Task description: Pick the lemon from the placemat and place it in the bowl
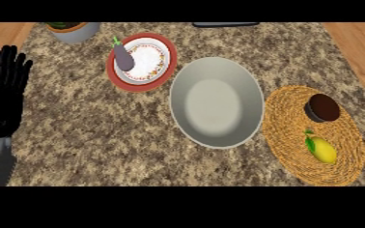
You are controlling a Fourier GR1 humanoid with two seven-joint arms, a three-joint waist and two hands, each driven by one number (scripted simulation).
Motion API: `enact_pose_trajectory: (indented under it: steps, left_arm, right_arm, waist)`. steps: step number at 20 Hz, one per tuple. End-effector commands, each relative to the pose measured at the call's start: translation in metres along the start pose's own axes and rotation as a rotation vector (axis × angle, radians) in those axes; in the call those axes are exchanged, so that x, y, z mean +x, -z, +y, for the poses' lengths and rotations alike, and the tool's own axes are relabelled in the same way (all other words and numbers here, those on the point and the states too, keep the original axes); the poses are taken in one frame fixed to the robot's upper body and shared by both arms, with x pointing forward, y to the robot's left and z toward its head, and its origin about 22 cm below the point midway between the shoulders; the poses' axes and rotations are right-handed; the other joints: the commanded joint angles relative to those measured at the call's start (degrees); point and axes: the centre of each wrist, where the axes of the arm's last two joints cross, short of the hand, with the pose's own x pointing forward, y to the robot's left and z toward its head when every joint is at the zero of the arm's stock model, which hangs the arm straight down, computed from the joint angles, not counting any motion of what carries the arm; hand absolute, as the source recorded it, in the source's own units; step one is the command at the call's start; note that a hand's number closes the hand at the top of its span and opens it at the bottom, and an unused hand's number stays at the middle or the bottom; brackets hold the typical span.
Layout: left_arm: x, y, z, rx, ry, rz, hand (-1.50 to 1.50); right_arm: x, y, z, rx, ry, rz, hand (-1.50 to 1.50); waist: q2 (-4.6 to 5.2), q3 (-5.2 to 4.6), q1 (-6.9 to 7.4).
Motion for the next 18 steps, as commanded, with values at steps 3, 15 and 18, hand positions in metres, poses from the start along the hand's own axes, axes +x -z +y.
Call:
enact_pose_trajectory:
  steps: [3, 15, 18]
  left_arm:
    - [-0.002, -0.007, -0.002, -0.016, 0.008, -0.006, 0.00]
    - [0.005, 0.004, -0.016, -0.048, -0.023, -0.028, 0.00]
    - [0.013, 0.015, -0.018, -0.043, 0.002, -0.030, 0.00]
  right_arm:
    - [0.018, -0.001, -0.045, 0.296, -0.188, 0.086, -1.50]
    - [0.009, -0.040, -0.023, 0.482, -0.318, 0.203, -1.50]
    - [0.004, -0.046, -0.008, 0.482, -0.301, 0.201, -1.50]
  waist:
    - [0.33, -0.09, 1.78]
    - [0.66, -0.01, 2.85]
    - [0.70, 0.01, 2.84]
